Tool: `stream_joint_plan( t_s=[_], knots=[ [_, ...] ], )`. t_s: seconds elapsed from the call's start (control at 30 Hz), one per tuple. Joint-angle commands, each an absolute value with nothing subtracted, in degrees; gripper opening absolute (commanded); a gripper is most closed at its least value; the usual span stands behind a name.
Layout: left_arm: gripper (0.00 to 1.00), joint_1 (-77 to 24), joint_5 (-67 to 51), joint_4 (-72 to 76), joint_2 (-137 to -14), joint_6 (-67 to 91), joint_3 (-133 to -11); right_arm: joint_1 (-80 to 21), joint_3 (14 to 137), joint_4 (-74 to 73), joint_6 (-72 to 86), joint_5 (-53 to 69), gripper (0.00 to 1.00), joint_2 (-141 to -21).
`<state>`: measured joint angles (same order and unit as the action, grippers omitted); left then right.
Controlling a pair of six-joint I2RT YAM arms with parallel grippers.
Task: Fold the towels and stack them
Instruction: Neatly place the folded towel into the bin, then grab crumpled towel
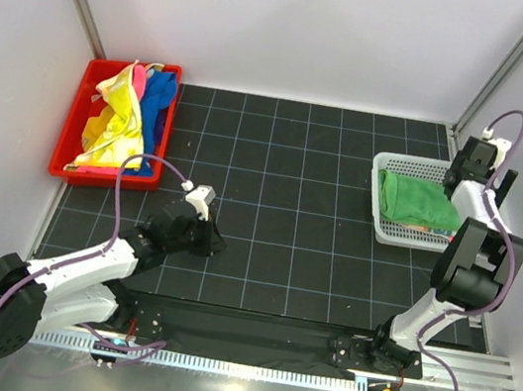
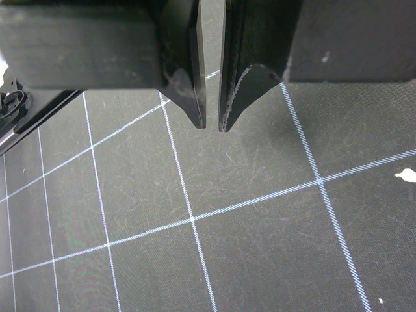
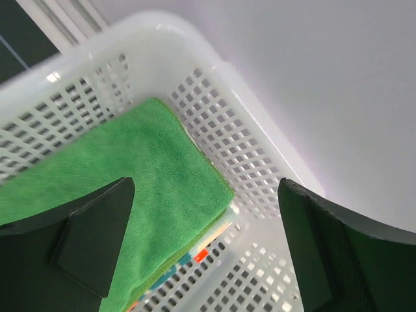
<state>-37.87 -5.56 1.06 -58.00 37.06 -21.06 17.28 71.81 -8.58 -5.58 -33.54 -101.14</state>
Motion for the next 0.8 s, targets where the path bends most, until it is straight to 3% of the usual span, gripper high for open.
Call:
stream_joint_plan(
  t_s=[0.0, 0.1, 0.27, 0.43, 0.57, 0.77],
  knots=[
    [0.17, -38.14, -3.09, 3.17, -57.04, 36.12, -21.44, 15.83, 77.68, -10.18, 5.17, -34.11, 1.0, -92.56],
    [0.2, -38.14, -0.71, 2.11, -57.13, 37.17, -22.41, 13.9, 80.93, -15.37, 13.69, -31.3, 1.0, -89.05],
    [0.23, -38.14, 6.14, -4.47, -58.09, 38.76, -31.79, 0.29, 78.58, -17.4, 20.2, -27.6, 1.0, -83.5],
    [0.37, -35.78, 21.78, -17.27, -63.09, 38.32, -48.22, -15.01, 73.31, -15.82, 22.85, -24.44, 1.0, -81.82],
    [0.44, -26.92, 25.74, -20.3, -71.16, 39.9, -60.0, -23.27, 71.11, -14.94, 22.32, -19.01, 1.0, -82.0],
    [0.53, -11.62, 31.37, -21.8, -83.83, 37.54, -72.32, -24.52, 66.89, -15.82, 21.01, -11.43, 1.0, -79.02]
  ],
)
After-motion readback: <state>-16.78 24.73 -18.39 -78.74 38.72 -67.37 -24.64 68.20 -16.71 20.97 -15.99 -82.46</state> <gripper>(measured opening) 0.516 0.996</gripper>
